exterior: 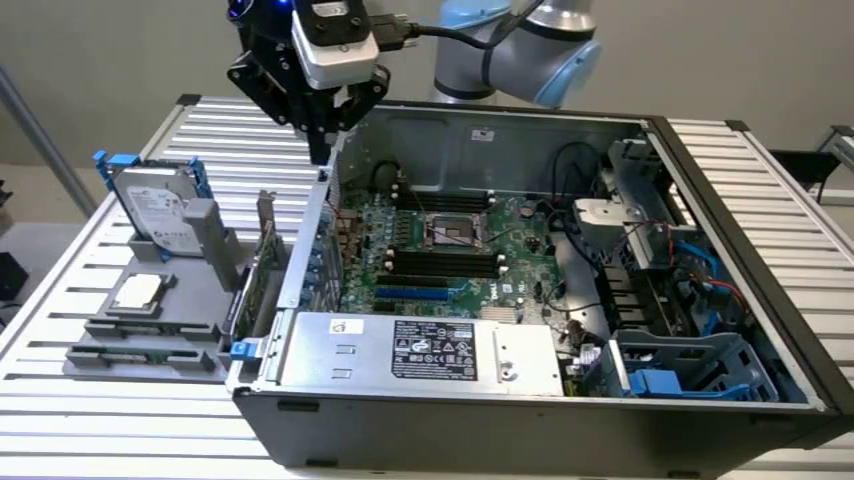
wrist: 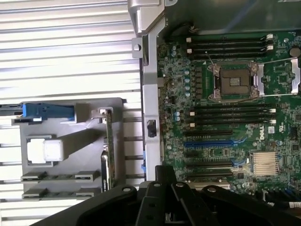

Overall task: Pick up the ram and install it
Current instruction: 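Reach for the ram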

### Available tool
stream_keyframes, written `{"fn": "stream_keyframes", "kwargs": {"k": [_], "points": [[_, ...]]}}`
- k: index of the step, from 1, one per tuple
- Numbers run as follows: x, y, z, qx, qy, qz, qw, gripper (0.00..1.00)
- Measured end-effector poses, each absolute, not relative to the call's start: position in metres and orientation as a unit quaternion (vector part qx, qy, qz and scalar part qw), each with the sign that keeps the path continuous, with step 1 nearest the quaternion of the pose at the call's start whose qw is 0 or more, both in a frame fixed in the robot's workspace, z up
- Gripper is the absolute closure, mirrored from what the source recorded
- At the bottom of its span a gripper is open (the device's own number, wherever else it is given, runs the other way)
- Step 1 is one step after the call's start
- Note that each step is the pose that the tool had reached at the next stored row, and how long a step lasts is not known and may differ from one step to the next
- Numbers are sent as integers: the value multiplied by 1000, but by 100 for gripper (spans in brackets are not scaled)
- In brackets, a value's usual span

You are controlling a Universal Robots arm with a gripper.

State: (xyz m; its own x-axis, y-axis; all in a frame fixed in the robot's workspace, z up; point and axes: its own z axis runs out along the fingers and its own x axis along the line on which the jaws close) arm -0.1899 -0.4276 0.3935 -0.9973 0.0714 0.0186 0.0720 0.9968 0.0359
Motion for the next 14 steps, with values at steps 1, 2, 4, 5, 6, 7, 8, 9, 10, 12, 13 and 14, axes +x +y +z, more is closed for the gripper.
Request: {"fn": "stream_keyframes", "kwargs": {"k": [1,2,4,5,6,7,8,9,10,12,13,14], "points": [[-194,-428,393,-36,-999,-18,9,89],[-198,-429,393,-36,-999,-17,9,89],[-206,-430,392,-36,-999,-16,9,89],[-210,-431,391,-36,-999,-15,9,89],[-214,-431,391,-36,-999,-14,8,89],[-218,-432,391,-36,-999,-14,8,89],[-223,-432,390,-36,-999,-13,8,89],[-227,-433,390,-36,-999,-12,8,89],[-231,-433,389,-36,-999,-12,8,89],[-239,-435,389,-36,-999,-10,8,89],[-243,-435,388,-36,-999,-10,8,89],[-247,-436,388,-36,-999,-9,8,89]]}}
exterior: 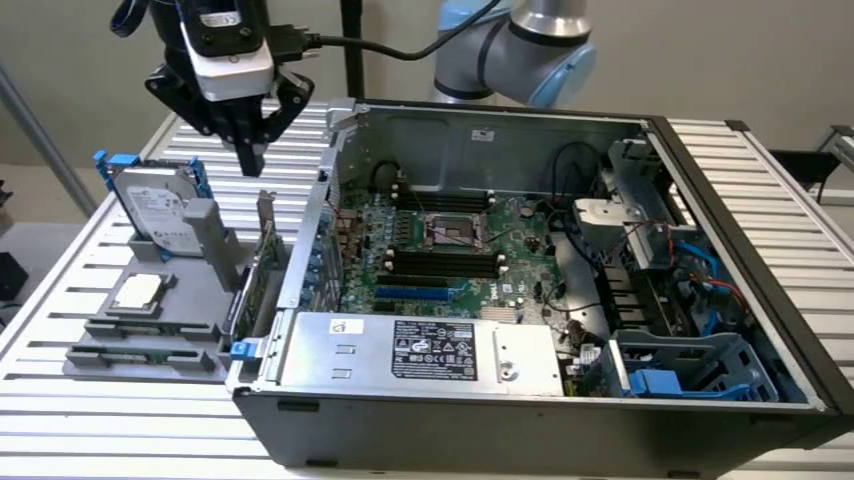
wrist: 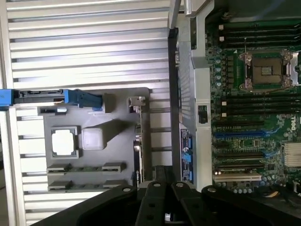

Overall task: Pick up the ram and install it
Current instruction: 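Reach for the ram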

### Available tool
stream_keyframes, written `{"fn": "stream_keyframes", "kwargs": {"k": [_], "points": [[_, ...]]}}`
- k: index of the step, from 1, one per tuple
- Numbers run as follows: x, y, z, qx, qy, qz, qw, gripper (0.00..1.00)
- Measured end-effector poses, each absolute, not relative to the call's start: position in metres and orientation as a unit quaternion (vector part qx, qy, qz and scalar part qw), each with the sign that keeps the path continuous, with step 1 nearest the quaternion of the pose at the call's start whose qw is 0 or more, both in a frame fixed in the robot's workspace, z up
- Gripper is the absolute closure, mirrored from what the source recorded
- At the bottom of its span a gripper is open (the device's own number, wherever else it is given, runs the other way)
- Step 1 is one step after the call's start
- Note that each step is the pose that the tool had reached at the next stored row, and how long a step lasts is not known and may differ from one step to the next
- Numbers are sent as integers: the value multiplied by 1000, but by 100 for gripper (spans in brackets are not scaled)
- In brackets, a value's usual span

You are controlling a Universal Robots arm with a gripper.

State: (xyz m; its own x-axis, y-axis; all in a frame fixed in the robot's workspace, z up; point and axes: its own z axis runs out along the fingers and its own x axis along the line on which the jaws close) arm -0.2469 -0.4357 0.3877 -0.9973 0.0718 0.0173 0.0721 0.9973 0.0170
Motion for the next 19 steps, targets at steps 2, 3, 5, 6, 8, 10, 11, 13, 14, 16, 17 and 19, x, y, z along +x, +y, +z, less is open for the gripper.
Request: {"fn": "stream_keyframes", "kwargs": {"k": [2,3,5,6,8,10,11,13,14,16,17,19], "points": [[-255,-437,387,-36,-999,-7,8,89],[-259,-437,386,-36,-999,-7,8,89],[-267,-438,386,-36,-999,-5,8,89],[-271,-439,385,-36,-999,-4,8,89],[-279,-440,384,-36,-999,-3,8,89],[-287,-441,384,-36,-999,-1,8,89],[-291,-442,383,-36,-999,0,8,89],[-299,-443,382,-36,-999,1,8,89],[-303,-443,382,-36,-999,2,8,89],[-311,-444,381,-36,-999,4,8,89],[-315,-445,381,-36,-999,5,8,89],[-323,-446,380,-36,-999,6,8,89]]}}
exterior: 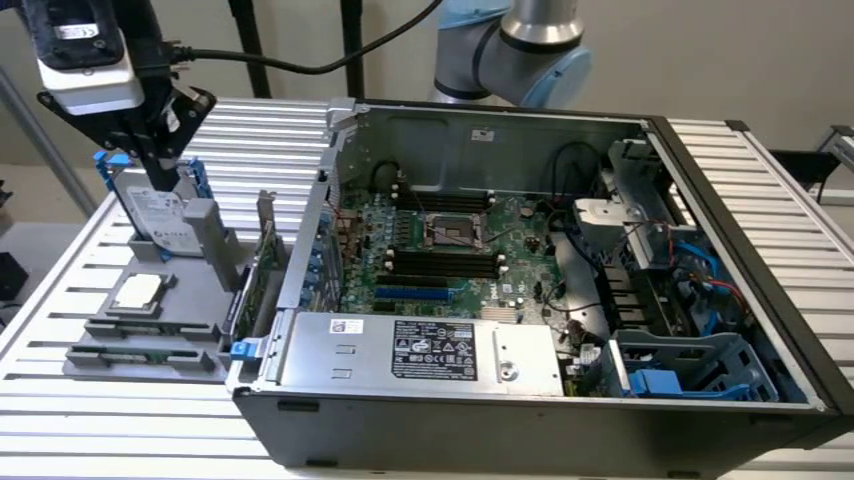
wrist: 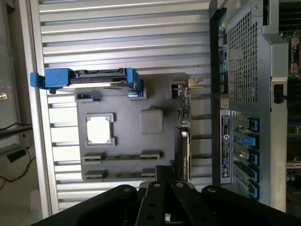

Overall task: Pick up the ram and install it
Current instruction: 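Reach for the ram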

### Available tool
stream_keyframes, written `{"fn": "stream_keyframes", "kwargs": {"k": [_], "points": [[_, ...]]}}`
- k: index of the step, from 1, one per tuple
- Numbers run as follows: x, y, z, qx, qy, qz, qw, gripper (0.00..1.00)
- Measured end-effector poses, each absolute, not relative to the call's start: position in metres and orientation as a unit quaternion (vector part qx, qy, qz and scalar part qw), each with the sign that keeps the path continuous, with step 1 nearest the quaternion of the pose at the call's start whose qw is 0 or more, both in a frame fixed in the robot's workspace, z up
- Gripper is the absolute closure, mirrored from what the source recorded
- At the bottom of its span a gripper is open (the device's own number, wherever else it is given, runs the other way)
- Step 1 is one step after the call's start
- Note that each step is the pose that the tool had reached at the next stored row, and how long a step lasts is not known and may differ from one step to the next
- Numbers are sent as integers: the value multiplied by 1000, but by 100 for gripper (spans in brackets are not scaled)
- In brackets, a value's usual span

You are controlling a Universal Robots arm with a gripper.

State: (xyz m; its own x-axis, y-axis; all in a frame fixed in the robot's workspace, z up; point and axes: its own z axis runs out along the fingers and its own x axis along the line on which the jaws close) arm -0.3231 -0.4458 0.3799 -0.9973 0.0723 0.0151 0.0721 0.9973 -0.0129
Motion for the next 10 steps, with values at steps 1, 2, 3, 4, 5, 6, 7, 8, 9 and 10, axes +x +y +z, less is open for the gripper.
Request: {"fn": "stream_keyframes", "kwargs": {"k": [1,2,3,4,5,6,7,8,9,10], "points": [[-327,-446,379,-36,-999,7,8,89],[-331,-447,379,-36,-999,8,8,89],[-335,-447,379,-36,-999,9,8,89],[-339,-448,378,-36,-999,9,8,89],[-343,-448,378,-36,-999,10,8,89],[-347,-449,377,-36,-999,11,8,89],[-351,-449,377,-36,-999,12,8,89],[-355,-450,377,-36,-999,12,8,89],[-359,-451,376,-36,-999,13,7,89],[-363,-451,376,-36,-999,14,7,89]]}}
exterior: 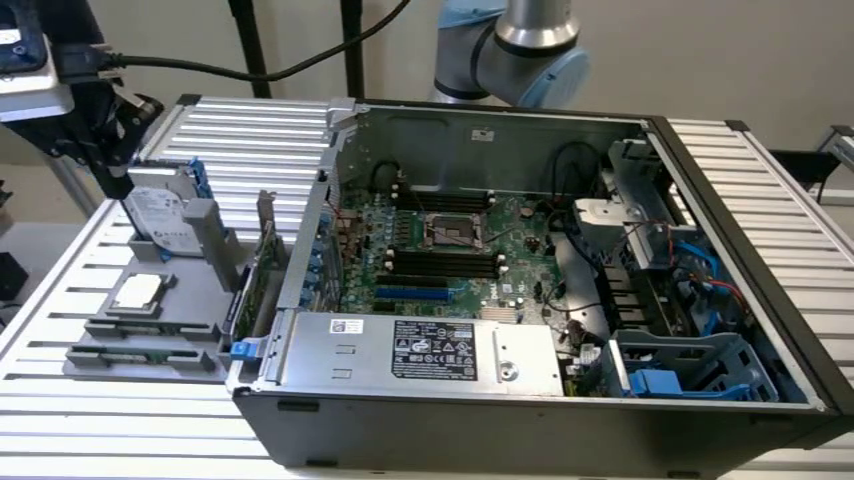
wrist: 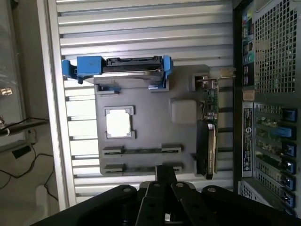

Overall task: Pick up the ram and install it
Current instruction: 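Reach for the ram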

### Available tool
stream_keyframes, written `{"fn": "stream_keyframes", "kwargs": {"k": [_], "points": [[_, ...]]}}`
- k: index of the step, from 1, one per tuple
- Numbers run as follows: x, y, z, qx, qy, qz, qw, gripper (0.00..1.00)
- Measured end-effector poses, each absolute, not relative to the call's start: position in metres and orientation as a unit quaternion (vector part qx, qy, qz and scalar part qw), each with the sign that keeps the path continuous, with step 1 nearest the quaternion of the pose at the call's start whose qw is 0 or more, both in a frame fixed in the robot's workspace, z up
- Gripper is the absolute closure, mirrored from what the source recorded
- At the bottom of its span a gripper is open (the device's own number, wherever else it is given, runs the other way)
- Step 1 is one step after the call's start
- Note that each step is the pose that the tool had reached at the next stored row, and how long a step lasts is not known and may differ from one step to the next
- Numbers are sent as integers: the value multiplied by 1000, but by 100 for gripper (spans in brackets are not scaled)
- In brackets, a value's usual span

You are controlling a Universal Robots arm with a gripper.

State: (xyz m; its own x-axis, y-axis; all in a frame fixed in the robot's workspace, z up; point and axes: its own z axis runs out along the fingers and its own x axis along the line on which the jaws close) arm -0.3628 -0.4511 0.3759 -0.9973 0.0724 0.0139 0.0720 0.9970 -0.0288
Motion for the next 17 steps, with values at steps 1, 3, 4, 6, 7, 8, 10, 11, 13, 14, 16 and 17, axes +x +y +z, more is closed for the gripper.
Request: {"fn": "stream_keyframes", "kwargs": {"k": [1,3,4,6,7,8,10,11,13,14,16,17], "points": [[-367,-452,375,-36,-999,15,7,89],[-374,-453,375,-36,-999,17,7,89],[-378,-453,374,-36,-999,17,7,89],[-384,-454,374,-36,-999,19,7,89],[-385,-455,373,-36,-999,20,7,89],[-387,-456,373,-36,-999,21,8,89],[-388,-460,373,-36,-999,23,8,89],[-388,-462,373,-36,-999,23,8,89],[-388,-467,373,-36,-999,24,8,89],[-388,-471,373,-36,-999,24,8,89],[-388,-478,373,-36,-999,24,8,89],[-388,-480,373,-36,-999,24,8,89]]}}
